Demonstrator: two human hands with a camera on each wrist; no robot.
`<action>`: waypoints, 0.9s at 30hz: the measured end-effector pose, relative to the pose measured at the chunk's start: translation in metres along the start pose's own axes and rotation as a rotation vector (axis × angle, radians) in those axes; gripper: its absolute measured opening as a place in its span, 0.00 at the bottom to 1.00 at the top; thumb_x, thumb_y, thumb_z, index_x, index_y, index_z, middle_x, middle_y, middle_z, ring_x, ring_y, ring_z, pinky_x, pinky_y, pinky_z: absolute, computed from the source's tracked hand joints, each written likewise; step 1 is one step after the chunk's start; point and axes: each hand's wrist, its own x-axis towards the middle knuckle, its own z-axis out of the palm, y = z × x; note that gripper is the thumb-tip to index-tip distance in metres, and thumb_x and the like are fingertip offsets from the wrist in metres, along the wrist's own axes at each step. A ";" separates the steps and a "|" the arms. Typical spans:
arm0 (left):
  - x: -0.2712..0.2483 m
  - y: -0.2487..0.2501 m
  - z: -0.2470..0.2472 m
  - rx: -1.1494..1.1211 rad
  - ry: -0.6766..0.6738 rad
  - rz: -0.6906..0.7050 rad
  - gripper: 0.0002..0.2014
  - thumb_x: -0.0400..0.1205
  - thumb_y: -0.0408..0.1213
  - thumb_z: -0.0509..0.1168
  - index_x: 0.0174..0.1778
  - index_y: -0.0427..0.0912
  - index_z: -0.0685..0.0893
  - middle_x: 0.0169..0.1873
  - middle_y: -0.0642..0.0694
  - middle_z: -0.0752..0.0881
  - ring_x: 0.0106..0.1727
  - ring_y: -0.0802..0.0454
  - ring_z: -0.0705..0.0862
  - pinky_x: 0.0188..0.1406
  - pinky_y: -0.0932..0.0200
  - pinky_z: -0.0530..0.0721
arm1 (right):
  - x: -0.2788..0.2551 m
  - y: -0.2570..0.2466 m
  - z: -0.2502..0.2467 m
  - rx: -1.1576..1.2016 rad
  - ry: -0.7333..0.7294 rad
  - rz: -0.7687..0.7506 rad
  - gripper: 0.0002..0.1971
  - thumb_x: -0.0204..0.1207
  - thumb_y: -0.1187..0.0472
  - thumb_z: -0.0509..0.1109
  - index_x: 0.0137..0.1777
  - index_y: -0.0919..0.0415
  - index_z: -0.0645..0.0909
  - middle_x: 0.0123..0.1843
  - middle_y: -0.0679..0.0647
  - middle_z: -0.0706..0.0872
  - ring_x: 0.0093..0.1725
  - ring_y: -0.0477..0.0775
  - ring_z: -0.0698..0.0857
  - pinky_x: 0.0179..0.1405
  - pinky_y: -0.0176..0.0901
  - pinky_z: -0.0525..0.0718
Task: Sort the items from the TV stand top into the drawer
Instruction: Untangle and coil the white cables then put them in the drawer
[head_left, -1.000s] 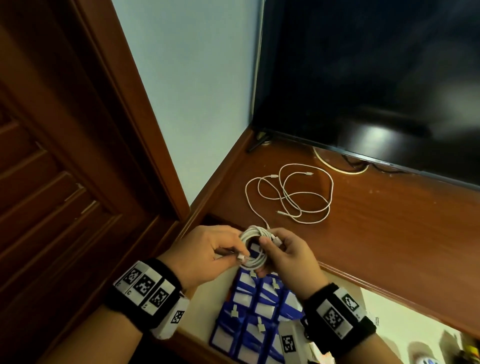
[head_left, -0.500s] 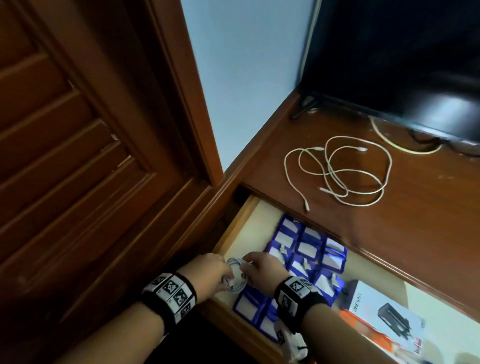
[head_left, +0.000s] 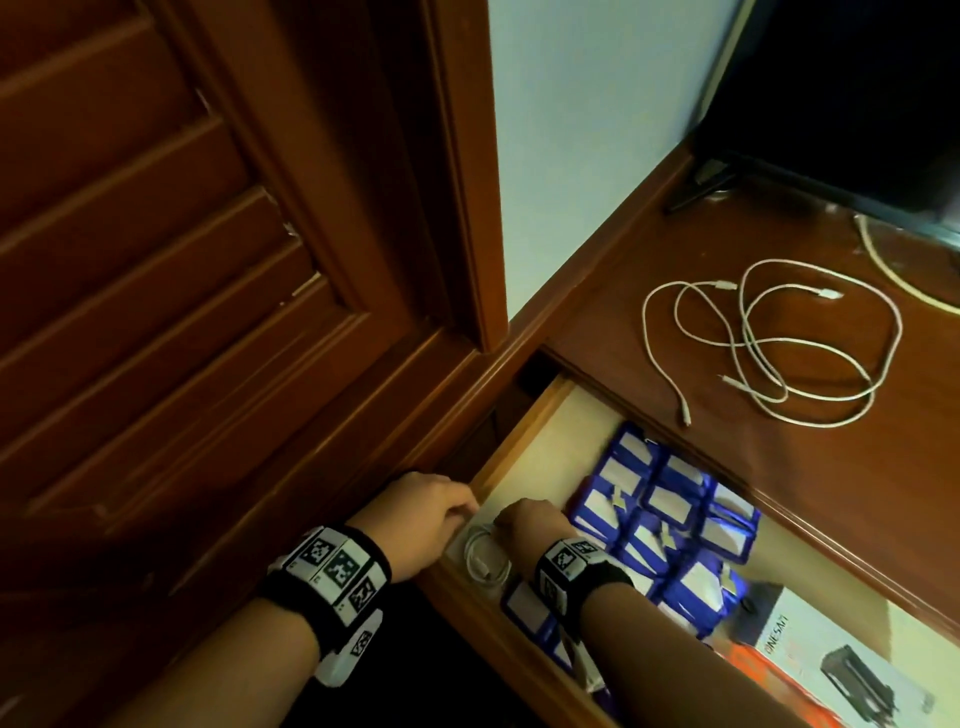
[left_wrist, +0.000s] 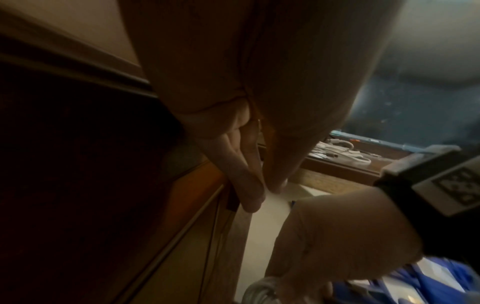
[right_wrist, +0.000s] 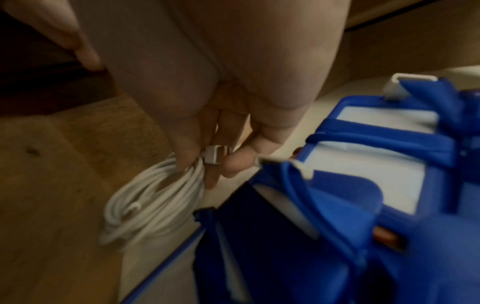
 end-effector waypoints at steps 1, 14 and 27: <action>0.000 0.002 -0.003 -0.015 0.019 0.011 0.12 0.88 0.37 0.66 0.65 0.53 0.88 0.60 0.54 0.87 0.59 0.57 0.85 0.64 0.53 0.86 | 0.002 -0.002 -0.002 0.001 0.001 0.015 0.15 0.88 0.51 0.64 0.63 0.58 0.88 0.61 0.57 0.91 0.59 0.58 0.89 0.57 0.47 0.88; 0.042 0.058 -0.043 -0.158 0.238 0.176 0.08 0.87 0.39 0.69 0.57 0.52 0.92 0.51 0.60 0.90 0.51 0.66 0.86 0.54 0.66 0.86 | -0.060 0.053 -0.078 0.290 0.484 -0.019 0.11 0.84 0.50 0.71 0.58 0.53 0.90 0.54 0.50 0.94 0.54 0.52 0.91 0.56 0.43 0.85; 0.154 0.166 -0.050 0.086 0.210 0.332 0.23 0.86 0.44 0.69 0.78 0.62 0.77 0.74 0.54 0.74 0.75 0.49 0.71 0.75 0.49 0.77 | -0.091 0.164 -0.170 0.054 0.721 0.290 0.26 0.84 0.53 0.67 0.82 0.46 0.73 0.68 0.59 0.76 0.67 0.69 0.79 0.68 0.57 0.82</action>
